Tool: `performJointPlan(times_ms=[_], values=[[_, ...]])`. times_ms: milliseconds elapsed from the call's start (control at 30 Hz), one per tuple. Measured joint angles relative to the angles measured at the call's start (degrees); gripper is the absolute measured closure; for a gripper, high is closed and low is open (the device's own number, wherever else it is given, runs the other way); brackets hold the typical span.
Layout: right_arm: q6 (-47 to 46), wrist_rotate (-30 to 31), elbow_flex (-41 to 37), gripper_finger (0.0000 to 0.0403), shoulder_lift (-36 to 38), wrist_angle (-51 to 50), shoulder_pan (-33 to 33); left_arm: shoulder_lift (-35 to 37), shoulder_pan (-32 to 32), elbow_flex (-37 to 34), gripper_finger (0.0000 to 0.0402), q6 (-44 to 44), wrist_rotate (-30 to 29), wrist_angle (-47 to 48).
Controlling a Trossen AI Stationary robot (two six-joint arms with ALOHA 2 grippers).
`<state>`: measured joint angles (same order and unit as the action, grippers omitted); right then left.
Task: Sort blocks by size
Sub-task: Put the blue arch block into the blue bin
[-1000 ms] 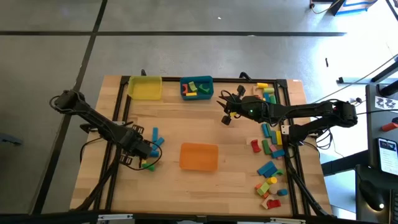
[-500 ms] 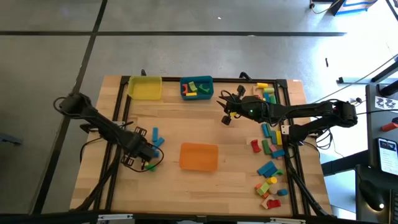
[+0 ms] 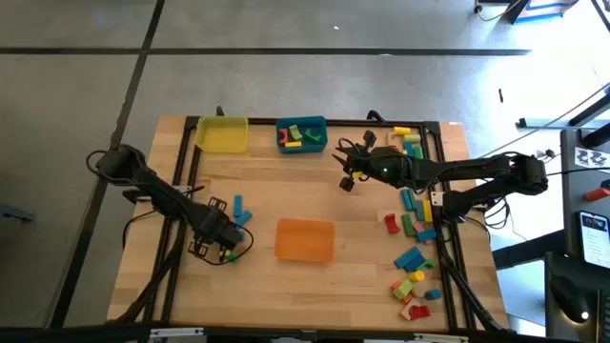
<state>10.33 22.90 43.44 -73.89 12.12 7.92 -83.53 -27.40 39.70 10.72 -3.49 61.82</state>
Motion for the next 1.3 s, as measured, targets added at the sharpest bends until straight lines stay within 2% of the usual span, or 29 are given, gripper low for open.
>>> performJointPlan(times_ms=[333, 433, 667, 967, 1100, 1300], values=[[0.0, 0.0, 0.0, 0.0304, 0.0, -0.02, -0.02, 0.0, 0.0, 0.0, 0.0362, 0.73, 1.86, -1.48], [0.0, 0.0, 0.0, 0.0304, 0.0, -0.04, -0.02, 0.0, 0.0, 0.0, 0.038, 0.38, 2.34, -1.39], [0.02, 0.0, 0.0, 0.0304, 0.0, -0.02, 0.0, 0.05, 0.0, 1.14, 0.0367, 0.72, 3.54, 0.44], [0.0, 0.0, 0.0, 0.0304, 0.0, -0.02, -0.02, 0.42, 0.07, 10.4, 0.0378, -0.68, 3.2, 11.63], [0.01, 0.0, 0.0, 0.0304, 0.0, -0.04, -0.01, 2.34, 1.08, 13.97, 0.037, -0.84, 0.83, 12.39], [0.0, 0.0, 0.0, 0.0304, 0.0, 0.04, -0.02, 6.82, 6.16, 18.49, 0.0373, -3.91, -4.5, 11.49]])
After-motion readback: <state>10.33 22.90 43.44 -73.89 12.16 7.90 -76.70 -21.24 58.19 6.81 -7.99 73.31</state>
